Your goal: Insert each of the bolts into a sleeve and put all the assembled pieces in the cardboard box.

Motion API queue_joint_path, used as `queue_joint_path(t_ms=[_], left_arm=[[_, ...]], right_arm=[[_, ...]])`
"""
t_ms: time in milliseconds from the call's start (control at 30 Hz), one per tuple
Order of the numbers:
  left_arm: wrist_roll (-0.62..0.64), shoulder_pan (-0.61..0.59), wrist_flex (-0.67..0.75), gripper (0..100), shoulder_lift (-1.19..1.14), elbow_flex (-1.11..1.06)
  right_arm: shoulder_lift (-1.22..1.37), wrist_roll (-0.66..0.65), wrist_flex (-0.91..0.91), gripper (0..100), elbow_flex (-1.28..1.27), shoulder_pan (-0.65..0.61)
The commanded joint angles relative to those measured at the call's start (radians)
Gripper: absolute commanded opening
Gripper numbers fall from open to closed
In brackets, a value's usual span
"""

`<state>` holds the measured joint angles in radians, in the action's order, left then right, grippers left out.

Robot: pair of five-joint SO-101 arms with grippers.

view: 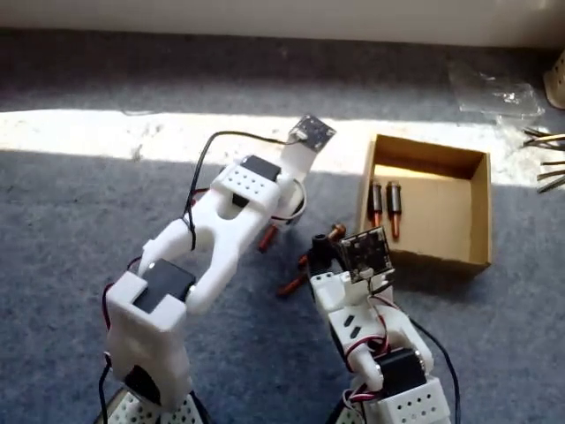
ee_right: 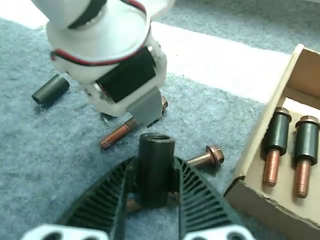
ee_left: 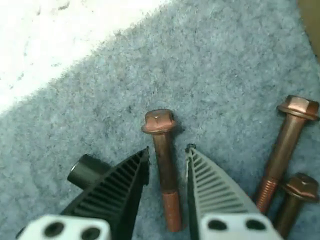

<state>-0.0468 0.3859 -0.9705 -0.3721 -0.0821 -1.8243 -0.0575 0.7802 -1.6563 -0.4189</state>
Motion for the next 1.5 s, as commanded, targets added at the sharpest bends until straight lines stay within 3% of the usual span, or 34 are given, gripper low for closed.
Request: queue_joint_path(t_ms=[0, 333, 500, 667, 833, 1200, 1467], left_arm=[[0.008, 0.015, -0.012, 13, -0.036, 0.104], [0.011, 0.007, -0.025, 12, -0.199, 0.217], [0.011, 0.007, -0.086, 0, -0.197, 0.263], [0.011, 0.007, -0.164, 2, -0.197, 0.306], [0.008, 0.005, -0.29, 1, -0.196, 0.409], [0.005, 0.005, -0.644, 1, -0.196, 0.846], [0.005, -0.102, -0.776, 1, -0.196, 1.141]], right_arm=[[-0.013, 0.008, -0.031, 0.5, 0.013, 0.012], [-0.013, 0.008, -0.031, 0.5, 0.013, 0.012], [-0.013, 0.008, -0.031, 0.5, 0.013, 0.012], [-0.013, 0.008, -0.031, 0.5, 0.013, 0.012], [-0.013, 0.008, -0.031, 0.5, 0.013, 0.012], [-0.013, 0.008, -0.031, 0.5, 0.012, 0.012], [-0.013, 0.008, -0.048, 0.5, -0.027, 0.005]])
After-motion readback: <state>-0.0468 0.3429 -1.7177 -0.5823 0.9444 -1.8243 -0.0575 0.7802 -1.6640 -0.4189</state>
